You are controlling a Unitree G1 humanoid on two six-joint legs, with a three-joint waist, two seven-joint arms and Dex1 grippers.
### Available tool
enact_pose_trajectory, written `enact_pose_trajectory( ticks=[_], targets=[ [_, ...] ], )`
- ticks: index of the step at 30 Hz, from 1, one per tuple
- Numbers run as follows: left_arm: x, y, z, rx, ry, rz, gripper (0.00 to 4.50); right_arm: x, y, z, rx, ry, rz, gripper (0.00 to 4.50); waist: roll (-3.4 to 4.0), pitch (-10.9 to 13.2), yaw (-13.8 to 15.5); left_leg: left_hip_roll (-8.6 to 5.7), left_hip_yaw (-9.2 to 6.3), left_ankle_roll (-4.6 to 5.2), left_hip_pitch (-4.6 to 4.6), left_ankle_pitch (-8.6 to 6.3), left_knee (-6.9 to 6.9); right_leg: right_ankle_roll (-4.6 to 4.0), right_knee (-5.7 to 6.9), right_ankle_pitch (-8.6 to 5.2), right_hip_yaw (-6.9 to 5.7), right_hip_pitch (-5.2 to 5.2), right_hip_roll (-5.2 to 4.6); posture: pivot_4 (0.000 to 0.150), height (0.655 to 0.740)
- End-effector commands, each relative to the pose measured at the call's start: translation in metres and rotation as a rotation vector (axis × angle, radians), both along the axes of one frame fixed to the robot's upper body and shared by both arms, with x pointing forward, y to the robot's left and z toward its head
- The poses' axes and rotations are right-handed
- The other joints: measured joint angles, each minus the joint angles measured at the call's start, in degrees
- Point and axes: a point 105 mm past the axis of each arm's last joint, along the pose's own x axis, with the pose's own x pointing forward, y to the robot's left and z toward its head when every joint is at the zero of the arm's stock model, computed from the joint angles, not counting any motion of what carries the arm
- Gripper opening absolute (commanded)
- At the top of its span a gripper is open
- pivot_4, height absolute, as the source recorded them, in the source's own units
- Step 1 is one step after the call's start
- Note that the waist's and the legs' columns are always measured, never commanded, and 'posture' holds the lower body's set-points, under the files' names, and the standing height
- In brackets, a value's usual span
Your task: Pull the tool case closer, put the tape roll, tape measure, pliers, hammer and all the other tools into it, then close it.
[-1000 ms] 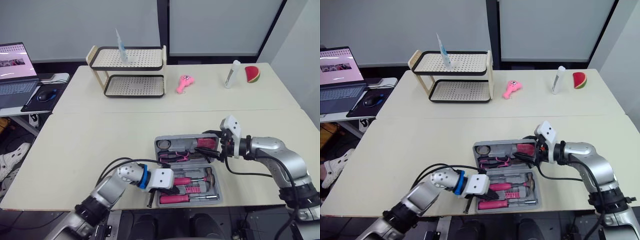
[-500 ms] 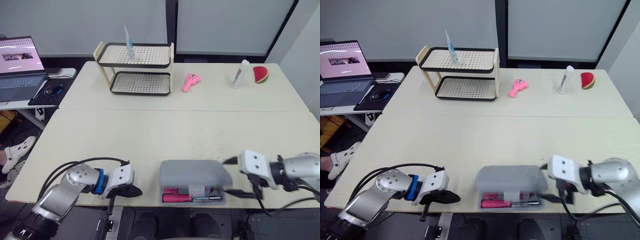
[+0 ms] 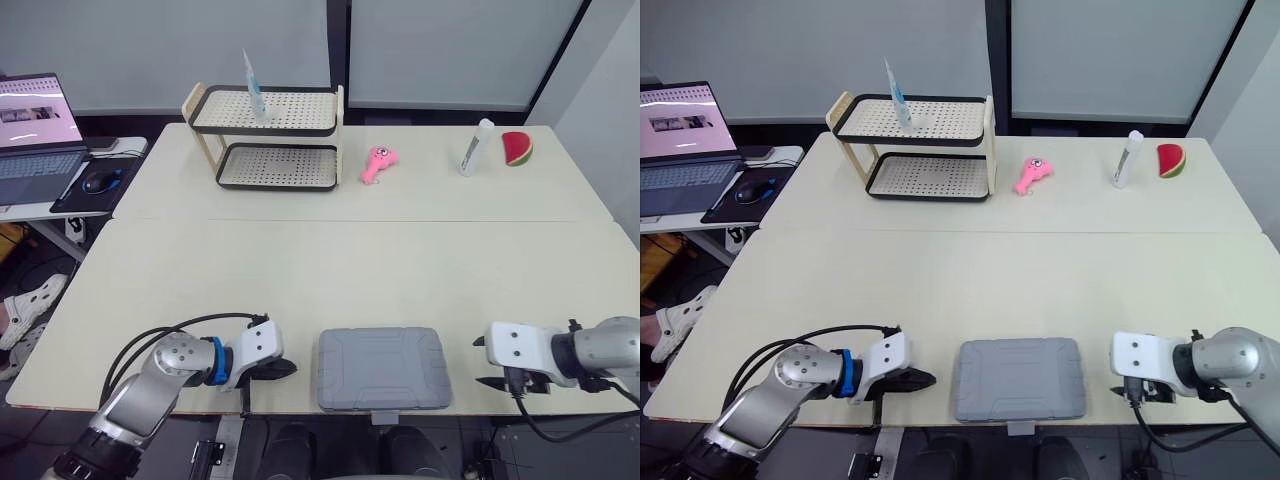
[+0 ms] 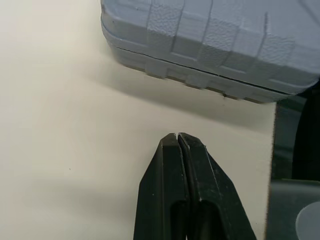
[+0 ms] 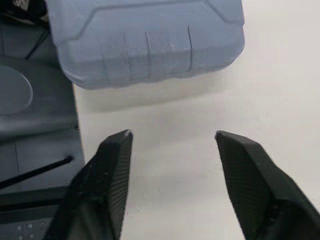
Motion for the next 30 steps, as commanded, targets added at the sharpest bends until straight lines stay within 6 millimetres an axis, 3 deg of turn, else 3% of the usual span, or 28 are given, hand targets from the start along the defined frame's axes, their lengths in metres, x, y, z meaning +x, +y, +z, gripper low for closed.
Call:
enact_pose_trajectory(
  ticks=[1, 6, 13, 22, 30],
  targets=[
    [0.007, -0.006, -0.003, 0.030, -0.037, -0.013, 0.00, 0.002, 0.010, -0.012, -0.026, 0.000, 0.036, 1.92, 0.00, 0.0, 0.0, 0.00, -0.01, 0.00, 0.00, 0.00, 0.00, 0.00, 0.01, 0.00, -0.01, 0.00, 0.00, 0.150, 0.7290],
    [0.013, -0.017, -0.002, 0.029, -0.060, -0.038, 0.00, 0.001, 0.025, -0.023, -0.015, 0.034, 0.076, 1.05, -0.01, 0.0, 0.0, -0.02, 0.02, 0.00, -0.02, 0.00, 0.01, 0.00, 0.00, 0.00, -0.04, -0.02, 0.00, 0.150, 0.7290],
    [0.012, -0.035, 0.002, -0.008, -0.056, -0.080, 0.00, -0.006, 0.036, -0.023, 0.014, 0.073, 0.111, 0.01, -0.01, 0.0, 0.0, -0.02, -0.03, -0.01, -0.02, 0.00, 0.03, 0.00, 0.02, 0.00, -0.05, -0.02, 0.00, 0.150, 0.7290],
    [0.009, -0.043, 0.002, -0.015, -0.049, -0.106, 0.00, -0.016, 0.040, -0.024, 0.028, 0.113, 0.117, 0.01, -0.01, 0.0, 0.0, -0.01, -0.05, -0.01, -0.02, 0.00, 0.03, 0.00, 0.02, 0.00, -0.05, -0.02, 0.00, 0.150, 0.7290],
    [0.010, -0.035, 0.004, -0.004, -0.050, -0.084, 0.00, -0.009, 0.030, -0.020, 0.006, 0.087, 0.080, 0.01, -0.01, 0.0, 0.0, -0.02, -0.04, -0.01, -0.02, 0.00, 0.04, 0.00, 0.02, 0.00, -0.06, -0.01, 0.00, 0.150, 0.7290]
  ],
)
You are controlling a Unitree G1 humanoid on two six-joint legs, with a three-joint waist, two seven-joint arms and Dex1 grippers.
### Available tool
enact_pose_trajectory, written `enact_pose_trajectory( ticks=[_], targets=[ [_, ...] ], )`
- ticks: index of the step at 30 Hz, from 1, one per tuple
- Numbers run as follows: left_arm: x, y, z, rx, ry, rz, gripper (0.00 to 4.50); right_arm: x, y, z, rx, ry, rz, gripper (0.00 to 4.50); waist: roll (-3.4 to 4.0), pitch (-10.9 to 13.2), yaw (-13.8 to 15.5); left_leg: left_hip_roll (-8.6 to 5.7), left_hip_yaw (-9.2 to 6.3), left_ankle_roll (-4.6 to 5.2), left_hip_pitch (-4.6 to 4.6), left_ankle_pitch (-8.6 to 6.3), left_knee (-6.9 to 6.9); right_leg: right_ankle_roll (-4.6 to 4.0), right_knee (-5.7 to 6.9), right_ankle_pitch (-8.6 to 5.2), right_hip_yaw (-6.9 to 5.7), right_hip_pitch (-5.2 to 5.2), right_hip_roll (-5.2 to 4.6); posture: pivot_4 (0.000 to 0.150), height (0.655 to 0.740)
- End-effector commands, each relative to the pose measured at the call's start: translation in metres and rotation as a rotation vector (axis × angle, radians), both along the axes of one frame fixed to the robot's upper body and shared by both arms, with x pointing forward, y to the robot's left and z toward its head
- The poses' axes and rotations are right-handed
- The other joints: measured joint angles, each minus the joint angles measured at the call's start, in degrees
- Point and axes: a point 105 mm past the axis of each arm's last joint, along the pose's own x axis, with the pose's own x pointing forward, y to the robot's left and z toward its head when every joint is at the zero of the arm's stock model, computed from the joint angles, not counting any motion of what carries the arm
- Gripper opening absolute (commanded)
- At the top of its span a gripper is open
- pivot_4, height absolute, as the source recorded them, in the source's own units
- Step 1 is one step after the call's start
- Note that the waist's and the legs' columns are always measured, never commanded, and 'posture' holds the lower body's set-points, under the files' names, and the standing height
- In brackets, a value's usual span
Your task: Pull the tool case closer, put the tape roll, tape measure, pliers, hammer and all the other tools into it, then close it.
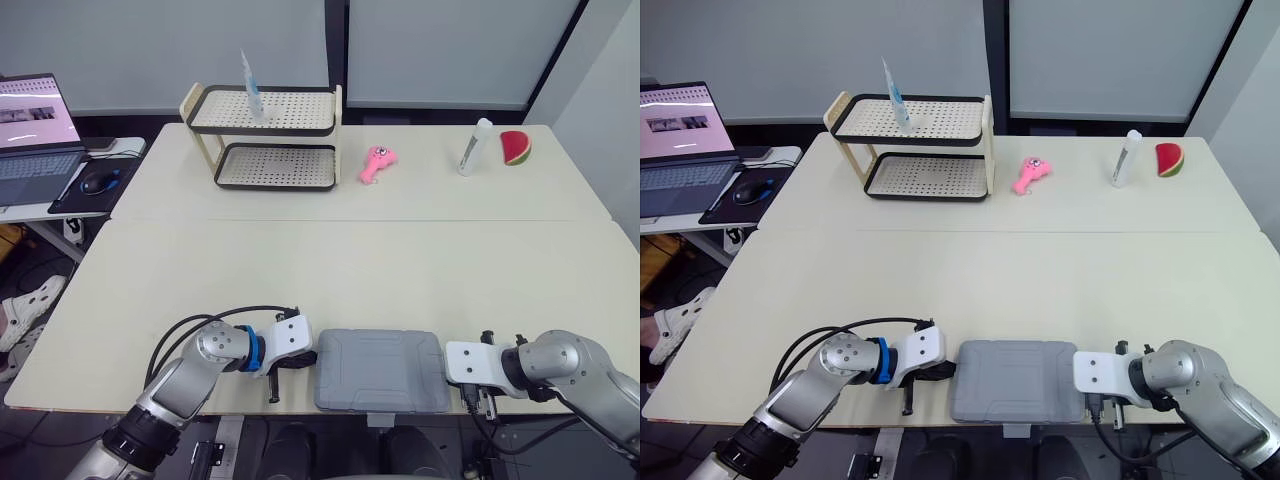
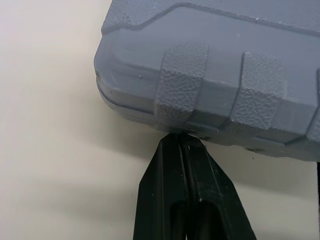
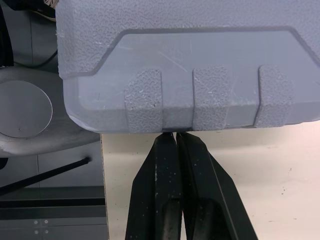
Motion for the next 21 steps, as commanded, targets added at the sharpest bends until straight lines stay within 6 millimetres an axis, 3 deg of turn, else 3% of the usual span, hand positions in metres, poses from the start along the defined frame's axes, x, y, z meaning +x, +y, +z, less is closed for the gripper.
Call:
enact_pose_trajectory(
  ticks=[1, 7, 11, 14, 17, 21],
  targets=[
    [-0.001, -0.001, 0.012, -0.014, -0.030, -0.015, 0.00, 0.004, -0.004, 0.012, 0.001, -0.033, 0.004, 0.01, 0.00, 0.0, 0.0, 0.00, 0.00, 0.00, 0.00, 0.00, 0.01, 0.00, 0.00, 0.00, 0.00, 0.00, 0.00, 0.150, 0.7290],
    [0.005, 0.035, 0.031, -0.038, -0.032, 0.094, 0.00, 0.009, -0.027, 0.032, -0.002, -0.071, -0.029, 0.01, 0.00, 0.0, 0.0, 0.01, -0.02, 0.00, -0.01, 0.00, 0.01, 0.00, 0.01, 0.00, 0.01, -0.01, 0.00, 0.150, 0.7290],
    [-0.001, 0.063, 0.058, -0.077, -0.045, 0.122, 0.00, 0.012, -0.037, 0.060, 0.082, -0.126, -0.021, 0.01, 0.01, 0.0, -0.1, 0.04, -0.01, 0.00, 0.00, 0.00, -0.01, -0.01, 0.00, 0.00, 0.02, 0.00, -0.01, 0.150, 0.7290],
    [-0.008, 0.089, 0.086, -0.087, -0.100, 0.163, 0.00, 0.006, -0.050, 0.093, 0.146, -0.133, -0.007, 0.01, 0.01, 0.0, 0.0, 0.03, -0.01, 0.00, -0.02, 0.00, 0.00, 0.00, -0.04, 0.00, 0.01, 0.04, -0.04, 0.150, 0.7290],
    [-0.012, 0.098, 0.100, -0.079, -0.130, 0.156, 0.00, -0.003, -0.061, 0.111, 0.153, -0.095, -0.002, 0.01, 0.01, 0.0, 0.1, 0.02, 0.00, 0.00, -0.01, 0.00, 0.00, -0.01, -0.05, 0.00, 0.00, 0.05, -0.06, 0.150, 0.7290],
    [-0.012, 0.100, 0.100, -0.064, -0.131, 0.146, 0.00, -0.004, -0.067, 0.119, 0.151, -0.089, 0.003, 0.01, 0.00, 0.0, 0.2, 0.02, 0.03, 0.01, 0.24, -0.01, -0.02, -0.01, -0.04, 0.00, 0.04, 0.25, -0.06, 0.150, 0.7290]
  ],
)
